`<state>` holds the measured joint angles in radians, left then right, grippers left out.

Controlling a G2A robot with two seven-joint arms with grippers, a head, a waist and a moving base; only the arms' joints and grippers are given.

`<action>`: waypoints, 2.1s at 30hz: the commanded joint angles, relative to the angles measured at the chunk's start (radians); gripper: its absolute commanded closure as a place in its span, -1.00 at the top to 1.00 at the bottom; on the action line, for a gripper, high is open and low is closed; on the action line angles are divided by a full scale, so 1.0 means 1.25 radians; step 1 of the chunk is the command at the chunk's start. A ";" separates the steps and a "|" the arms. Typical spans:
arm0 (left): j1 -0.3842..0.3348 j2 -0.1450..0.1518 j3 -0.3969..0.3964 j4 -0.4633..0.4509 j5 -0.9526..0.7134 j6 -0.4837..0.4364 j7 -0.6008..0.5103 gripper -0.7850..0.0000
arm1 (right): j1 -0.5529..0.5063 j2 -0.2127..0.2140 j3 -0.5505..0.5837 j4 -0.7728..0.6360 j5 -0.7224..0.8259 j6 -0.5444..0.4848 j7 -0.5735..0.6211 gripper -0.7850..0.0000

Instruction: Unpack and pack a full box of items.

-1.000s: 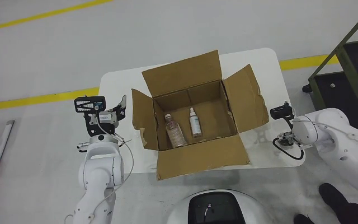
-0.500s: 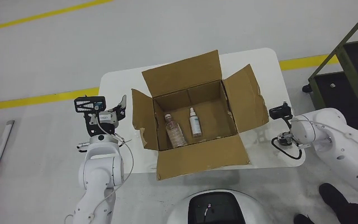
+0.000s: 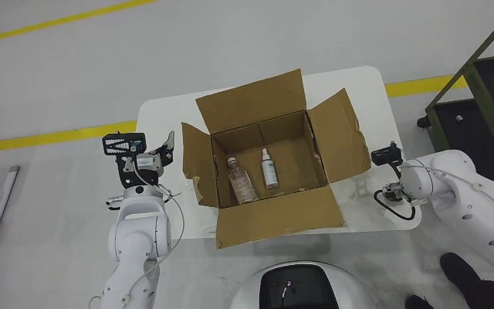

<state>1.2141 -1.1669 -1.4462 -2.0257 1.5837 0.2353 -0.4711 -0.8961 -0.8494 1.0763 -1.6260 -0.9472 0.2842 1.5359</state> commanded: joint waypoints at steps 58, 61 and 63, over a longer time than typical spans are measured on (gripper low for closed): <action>0.000 0.000 0.000 0.000 0.000 0.000 0.000 1.00 | 0.047 -0.038 0.200 -0.100 0.900 -0.139 -0.324 -1.00; 0.000 0.000 0.000 0.000 0.000 0.000 0.000 1.00 | 0.123 -0.051 0.092 -0.078 0.807 -0.105 -0.328 -1.00; 0.000 0.000 0.000 0.000 0.000 0.000 0.000 1.00 | 0.179 -0.064 0.001 -0.057 0.732 -0.087 -0.307 -1.00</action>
<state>1.2141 -1.1669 -1.4462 -2.0257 1.5837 0.2353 -0.4711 -0.7059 -0.9232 1.1381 -1.7077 0.0092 0.1709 1.1297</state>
